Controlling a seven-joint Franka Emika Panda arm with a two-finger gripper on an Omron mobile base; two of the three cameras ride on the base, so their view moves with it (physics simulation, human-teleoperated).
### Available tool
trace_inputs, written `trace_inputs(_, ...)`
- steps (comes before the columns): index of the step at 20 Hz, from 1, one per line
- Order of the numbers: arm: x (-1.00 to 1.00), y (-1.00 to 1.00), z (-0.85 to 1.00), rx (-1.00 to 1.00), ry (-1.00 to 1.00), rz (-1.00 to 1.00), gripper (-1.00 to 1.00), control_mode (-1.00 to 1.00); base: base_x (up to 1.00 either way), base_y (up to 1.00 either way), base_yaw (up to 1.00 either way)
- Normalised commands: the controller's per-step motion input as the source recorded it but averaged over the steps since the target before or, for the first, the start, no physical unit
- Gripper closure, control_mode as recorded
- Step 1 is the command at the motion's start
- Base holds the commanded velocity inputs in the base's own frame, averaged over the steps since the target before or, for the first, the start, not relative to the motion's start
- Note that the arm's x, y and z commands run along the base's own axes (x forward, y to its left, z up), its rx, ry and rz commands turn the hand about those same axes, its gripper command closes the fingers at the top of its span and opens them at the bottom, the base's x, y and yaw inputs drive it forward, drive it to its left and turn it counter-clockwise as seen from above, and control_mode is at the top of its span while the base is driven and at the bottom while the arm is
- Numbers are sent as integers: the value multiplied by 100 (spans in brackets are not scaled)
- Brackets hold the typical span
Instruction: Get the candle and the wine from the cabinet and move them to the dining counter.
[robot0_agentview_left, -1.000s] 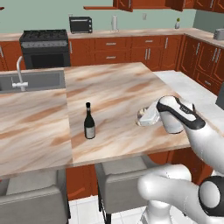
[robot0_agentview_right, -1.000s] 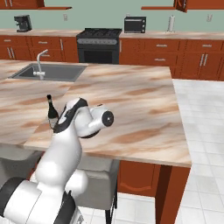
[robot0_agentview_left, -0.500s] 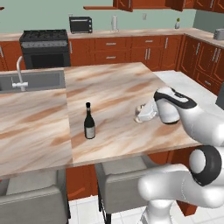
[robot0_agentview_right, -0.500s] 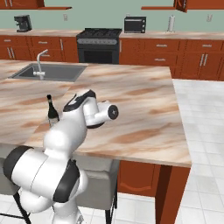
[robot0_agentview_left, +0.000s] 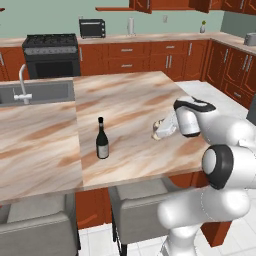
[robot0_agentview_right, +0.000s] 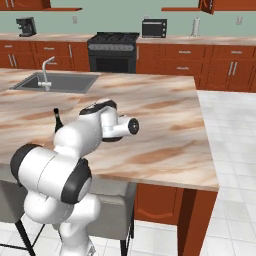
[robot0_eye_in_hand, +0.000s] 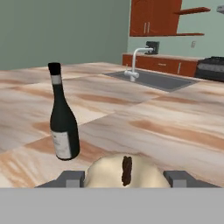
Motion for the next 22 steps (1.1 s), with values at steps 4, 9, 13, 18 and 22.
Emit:
trace_inputs(4, 0, 0, -35, 0, -2, 0, 100, -100, 0, 0, 0)
trace_inputs(9, 5, 0, -26, 0, 0, 0, 100, -100, 0, 0, 0)
trace_inputs(13, 10, 0, -32, 0, 0, 0, 100, -100, 0, 0, 0)
trace_inputs(18, 12, 0, -33, 0, 0, 0, 100, -100, 0, 0, 0)
trace_inputs(22, 12, 0, -39, 0, 0, 0, 100, -100, 0, 0, 0)
